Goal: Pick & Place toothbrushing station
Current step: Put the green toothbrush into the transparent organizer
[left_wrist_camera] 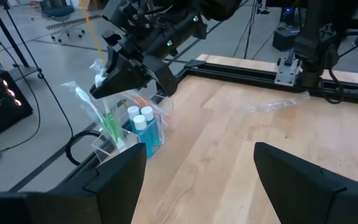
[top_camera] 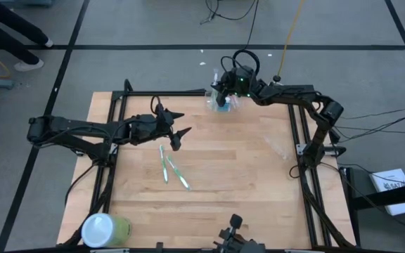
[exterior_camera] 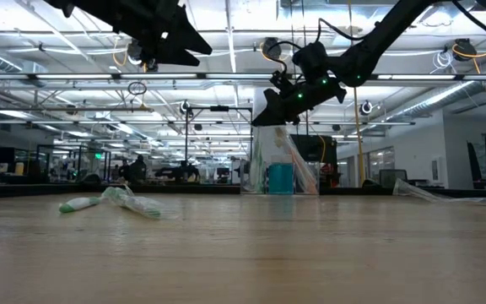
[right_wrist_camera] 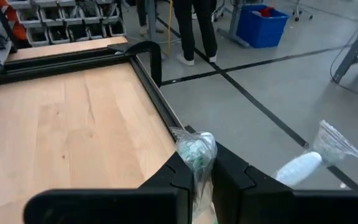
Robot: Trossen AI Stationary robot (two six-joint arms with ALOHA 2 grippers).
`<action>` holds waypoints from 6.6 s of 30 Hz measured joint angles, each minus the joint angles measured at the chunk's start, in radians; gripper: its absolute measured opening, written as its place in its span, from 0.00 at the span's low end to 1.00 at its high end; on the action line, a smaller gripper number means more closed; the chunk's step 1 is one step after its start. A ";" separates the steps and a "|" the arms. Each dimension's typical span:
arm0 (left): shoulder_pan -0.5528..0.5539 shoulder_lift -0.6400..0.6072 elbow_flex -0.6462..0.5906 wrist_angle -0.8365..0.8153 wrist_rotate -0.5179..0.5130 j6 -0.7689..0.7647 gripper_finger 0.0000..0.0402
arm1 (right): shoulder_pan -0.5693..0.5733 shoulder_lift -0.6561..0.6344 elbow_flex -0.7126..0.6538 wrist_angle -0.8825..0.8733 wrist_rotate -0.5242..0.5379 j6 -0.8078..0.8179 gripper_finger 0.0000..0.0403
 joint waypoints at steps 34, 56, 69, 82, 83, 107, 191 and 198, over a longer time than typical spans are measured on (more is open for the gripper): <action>0.000 0.000 0.000 -0.029 0.000 -0.057 0.77 | 0.052 -0.006 -0.010 0.208 0.396 -0.169 0.54; 0.032 0.021 0.000 -0.656 0.120 -0.716 0.77 | 0.339 -0.408 -0.078 -0.333 -0.048 -0.049 0.51; 0.037 0.253 0.000 -0.810 0.169 -1.111 0.77 | 0.378 -0.534 -0.344 -0.041 0.109 -0.006 0.50; 0.080 0.375 0.001 -0.845 0.221 -1.271 0.65 | 0.378 -0.600 -0.514 0.113 0.108 0.056 0.50; 0.082 0.379 0.001 -0.844 0.225 -1.271 0.63 | 0.378 -0.599 -0.517 0.113 0.108 0.056 0.50; 0.085 0.380 0.001 -0.803 0.246 -1.203 0.22 | 0.378 -0.599 -0.525 0.105 0.108 0.052 0.50; -0.029 0.069 0.000 -0.259 0.051 -0.500 0.02 | 0.378 -0.473 -0.523 0.287 0.108 0.148 0.50; -0.021 0.125 0.002 0.036 0.051 -0.065 0.05 | 0.379 -0.356 -0.522 0.528 0.104 0.224 0.51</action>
